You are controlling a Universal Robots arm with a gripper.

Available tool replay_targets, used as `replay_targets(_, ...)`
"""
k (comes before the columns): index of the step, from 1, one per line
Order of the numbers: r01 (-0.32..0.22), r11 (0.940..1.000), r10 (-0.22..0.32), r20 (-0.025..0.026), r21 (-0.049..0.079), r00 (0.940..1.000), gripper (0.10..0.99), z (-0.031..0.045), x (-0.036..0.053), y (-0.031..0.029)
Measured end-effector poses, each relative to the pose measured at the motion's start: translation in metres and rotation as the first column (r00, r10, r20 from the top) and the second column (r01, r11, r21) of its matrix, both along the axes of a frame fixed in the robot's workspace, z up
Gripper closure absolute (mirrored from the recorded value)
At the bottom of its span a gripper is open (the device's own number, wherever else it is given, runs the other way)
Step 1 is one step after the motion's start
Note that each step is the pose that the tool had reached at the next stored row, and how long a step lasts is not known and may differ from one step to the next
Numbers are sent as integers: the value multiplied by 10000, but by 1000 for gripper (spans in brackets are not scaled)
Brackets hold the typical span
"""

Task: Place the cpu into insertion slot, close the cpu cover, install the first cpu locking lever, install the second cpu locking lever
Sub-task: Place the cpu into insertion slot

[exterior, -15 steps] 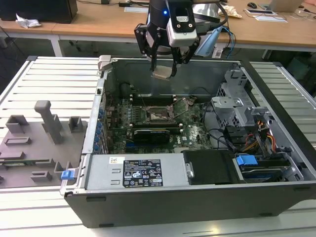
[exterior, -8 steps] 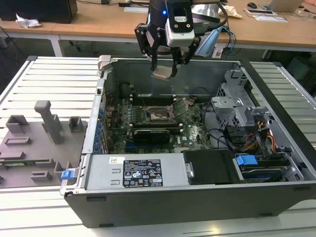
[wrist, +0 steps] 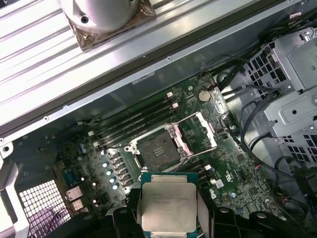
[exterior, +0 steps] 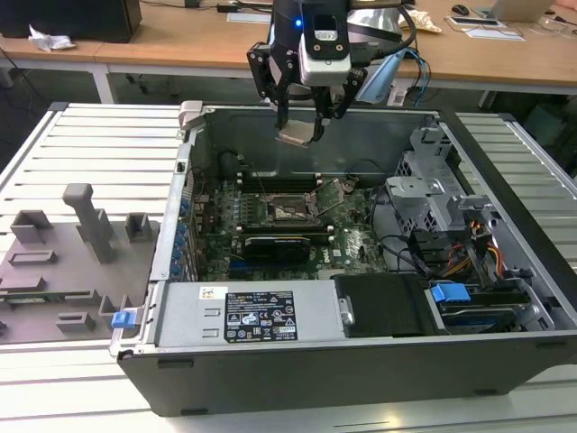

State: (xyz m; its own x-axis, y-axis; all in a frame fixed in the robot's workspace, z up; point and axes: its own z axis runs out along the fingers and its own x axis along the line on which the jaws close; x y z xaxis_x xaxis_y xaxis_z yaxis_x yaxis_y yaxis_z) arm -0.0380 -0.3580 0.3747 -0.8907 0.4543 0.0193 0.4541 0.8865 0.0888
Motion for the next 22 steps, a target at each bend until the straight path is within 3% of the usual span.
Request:
replay_targets(11,1020,9948,-1020,0,0,9948,549,-1,0,0)
replay_targets(19,1693,9856,-1693,0,0,9856,549,-2,0,0)
replay_targets(22,2106,9776,-2106,0,0,9776,549,-3,0,0)
